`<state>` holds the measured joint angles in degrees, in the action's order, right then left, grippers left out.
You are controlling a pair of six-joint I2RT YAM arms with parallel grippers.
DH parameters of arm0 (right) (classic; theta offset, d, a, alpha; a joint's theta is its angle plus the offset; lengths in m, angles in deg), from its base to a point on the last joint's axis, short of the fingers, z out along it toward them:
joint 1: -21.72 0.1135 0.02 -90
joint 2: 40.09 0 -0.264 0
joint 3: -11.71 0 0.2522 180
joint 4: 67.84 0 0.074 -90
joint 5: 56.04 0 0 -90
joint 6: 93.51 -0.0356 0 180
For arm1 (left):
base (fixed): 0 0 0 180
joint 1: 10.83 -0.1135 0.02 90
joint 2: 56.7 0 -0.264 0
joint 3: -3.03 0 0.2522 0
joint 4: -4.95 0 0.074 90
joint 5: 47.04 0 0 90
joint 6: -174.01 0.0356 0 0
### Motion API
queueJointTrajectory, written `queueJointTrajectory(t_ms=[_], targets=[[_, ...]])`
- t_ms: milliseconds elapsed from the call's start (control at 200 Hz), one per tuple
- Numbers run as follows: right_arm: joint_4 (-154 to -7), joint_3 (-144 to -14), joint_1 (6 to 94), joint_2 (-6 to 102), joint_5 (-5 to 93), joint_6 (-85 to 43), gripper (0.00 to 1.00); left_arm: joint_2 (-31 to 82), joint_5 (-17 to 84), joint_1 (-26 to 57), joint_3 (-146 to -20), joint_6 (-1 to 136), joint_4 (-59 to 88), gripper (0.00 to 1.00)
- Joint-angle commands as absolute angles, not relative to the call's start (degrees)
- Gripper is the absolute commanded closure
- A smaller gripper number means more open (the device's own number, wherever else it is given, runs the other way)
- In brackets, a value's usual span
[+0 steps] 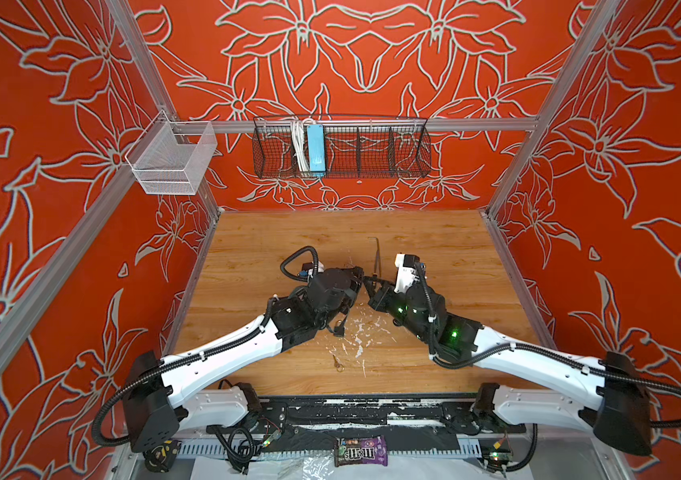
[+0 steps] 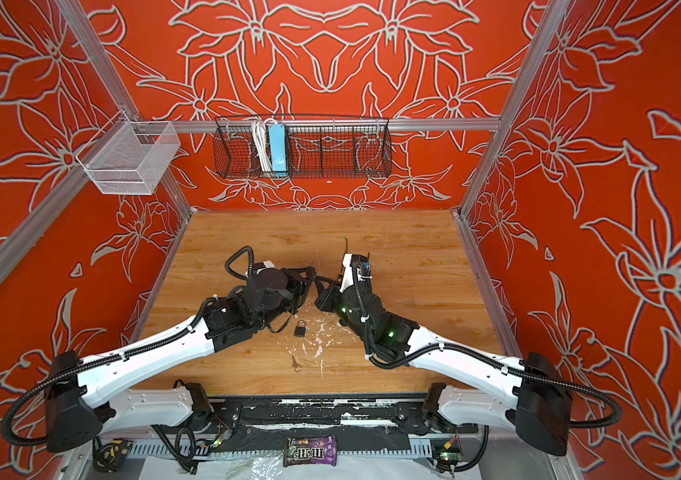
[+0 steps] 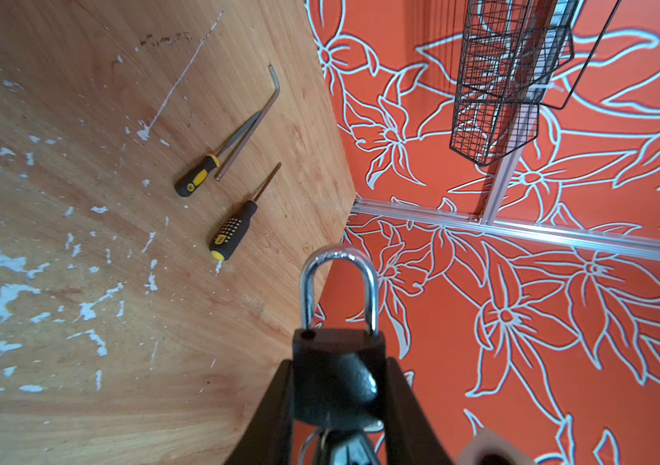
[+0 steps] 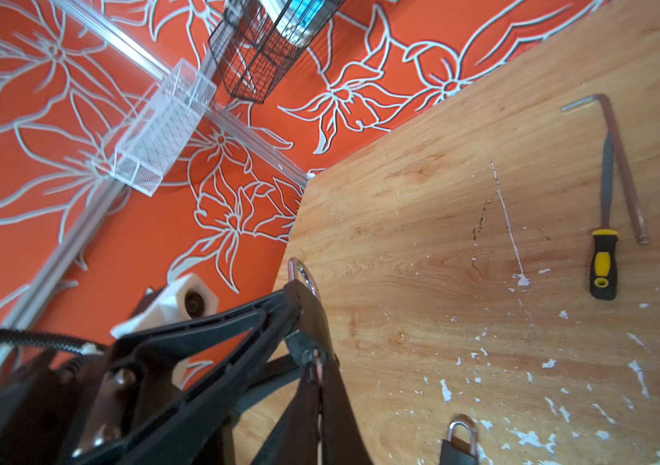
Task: Unlock with the key
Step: 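Open the right gripper and draw it back, leaving the key in the padlock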
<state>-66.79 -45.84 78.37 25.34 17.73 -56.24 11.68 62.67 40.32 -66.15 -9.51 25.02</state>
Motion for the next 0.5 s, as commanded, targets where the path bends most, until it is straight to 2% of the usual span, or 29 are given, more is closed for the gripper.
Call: queueJointTrajectory(t_ms=[0, 115, 305, 495], targets=[[-68.1, -48.1, 78.3, 23.8, 16.4, -50.4, 0.80, 8.6, 63.0, 40.9, -65.9, -5.6, 30.4, 1.00], [-71.0, -49.0, 78.2, 23.7, 16.5, -47.0, 0.68, 7.1, 64.8, 39.6, -65.7, -3.6, 33.7, 1.00], [-77.9, -50.9, 77.7, 22.1, 18.8, -42.6, 0.57, 5.6, 64.1, 36.5, -66.3, 5.3, 37.9, 1.00], [-90.4, -56.0, 70.6, 21.9, 37.2, -40.5, 0.50, 2.3, 64.2, 34.7, -65.5, 30.5, 37.4, 1.00]])
